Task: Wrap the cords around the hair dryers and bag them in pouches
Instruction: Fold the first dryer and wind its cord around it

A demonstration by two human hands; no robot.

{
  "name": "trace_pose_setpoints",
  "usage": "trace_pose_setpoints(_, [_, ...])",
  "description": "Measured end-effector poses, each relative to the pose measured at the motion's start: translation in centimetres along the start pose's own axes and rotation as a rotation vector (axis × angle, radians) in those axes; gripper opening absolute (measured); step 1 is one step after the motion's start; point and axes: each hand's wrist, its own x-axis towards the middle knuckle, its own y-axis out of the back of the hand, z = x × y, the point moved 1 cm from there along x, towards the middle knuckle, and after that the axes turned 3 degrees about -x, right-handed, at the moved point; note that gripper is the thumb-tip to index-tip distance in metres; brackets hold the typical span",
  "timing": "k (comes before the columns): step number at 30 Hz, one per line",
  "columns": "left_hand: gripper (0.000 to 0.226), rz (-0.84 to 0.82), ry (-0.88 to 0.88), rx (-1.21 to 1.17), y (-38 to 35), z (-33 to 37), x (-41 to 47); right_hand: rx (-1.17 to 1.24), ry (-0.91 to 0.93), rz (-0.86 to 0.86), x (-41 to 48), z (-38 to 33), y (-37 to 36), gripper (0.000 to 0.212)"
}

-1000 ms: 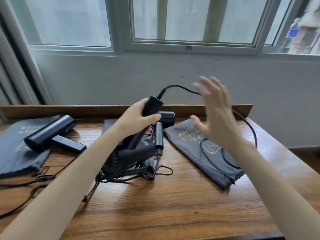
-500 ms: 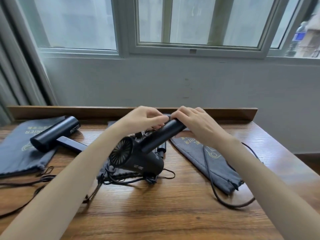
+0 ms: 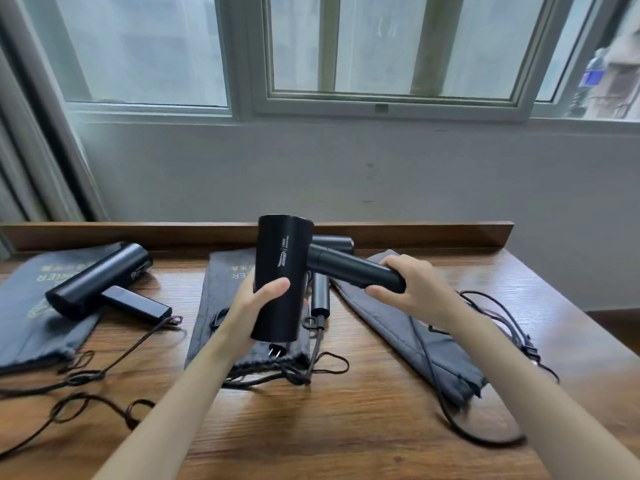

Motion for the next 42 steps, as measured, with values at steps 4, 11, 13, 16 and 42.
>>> trace_pose_setpoints(4, [0.07,-0.008,0.09,-0.027,-1.2,-0.2,-0.5,0.008,0.031,-0.155,0.1,-1.2,0.2,0.023])
trace_pose_setpoints(11, [0.069,0.188,0.055,-0.122,-3.7,-0.1,0.1,0.434,-0.273,0.073,-0.7,-2.5,-3.6,0.037])
trace_pose_setpoints(13, [0.066,0.195,0.038,-0.096,-4.3,0.0,0.1,0.437,-0.305,0.098,-0.8,-3.0,-3.5,0.037])
trace_pose_setpoints(16, [0.055,0.278,0.018,-0.137,-5.8,0.0,-0.1,0.683,-0.37,0.107,-1.2,-5.1,-4.5,0.021])
trace_pose_setpoints(42, [0.07,0.089,-0.518,1.154,0.5,-0.4,0.9,1.019,-0.424,-0.46,-2.5,-0.1,1.1,0.037])
